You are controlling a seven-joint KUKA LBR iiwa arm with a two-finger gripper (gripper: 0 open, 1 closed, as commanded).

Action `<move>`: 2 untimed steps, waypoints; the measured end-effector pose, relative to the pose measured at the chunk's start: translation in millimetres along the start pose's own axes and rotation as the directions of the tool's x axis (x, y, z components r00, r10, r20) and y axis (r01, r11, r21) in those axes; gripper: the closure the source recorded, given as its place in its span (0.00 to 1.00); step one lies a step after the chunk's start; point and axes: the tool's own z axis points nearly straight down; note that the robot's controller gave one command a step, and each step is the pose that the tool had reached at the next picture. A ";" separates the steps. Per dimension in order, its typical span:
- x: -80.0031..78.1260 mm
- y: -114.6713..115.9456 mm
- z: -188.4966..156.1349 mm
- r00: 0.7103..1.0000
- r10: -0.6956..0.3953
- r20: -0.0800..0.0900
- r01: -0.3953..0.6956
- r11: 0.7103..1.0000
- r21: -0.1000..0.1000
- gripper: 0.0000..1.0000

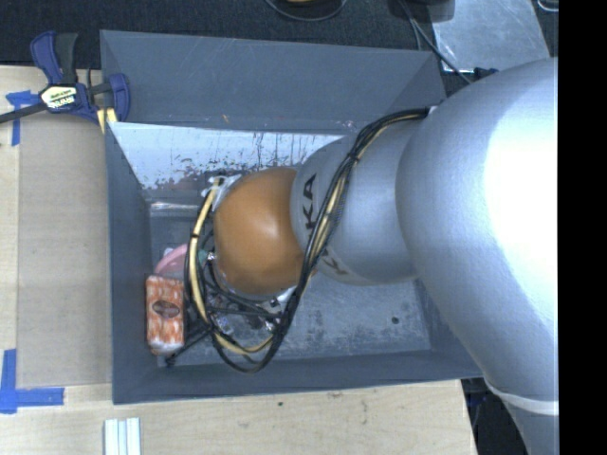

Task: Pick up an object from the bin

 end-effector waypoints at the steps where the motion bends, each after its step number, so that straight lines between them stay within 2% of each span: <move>1: -0.3 -0.4 0.0 1.000 -0.008 0.000 0.008 1.000 0.000 1.00; 2: 0.5 -0.5 -2.6 1.000 -0.014 -0.004 0.014 1.000 0.000 1.00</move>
Offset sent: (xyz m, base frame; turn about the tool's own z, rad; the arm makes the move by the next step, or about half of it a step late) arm 0.0000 0.0001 0.1020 0.0000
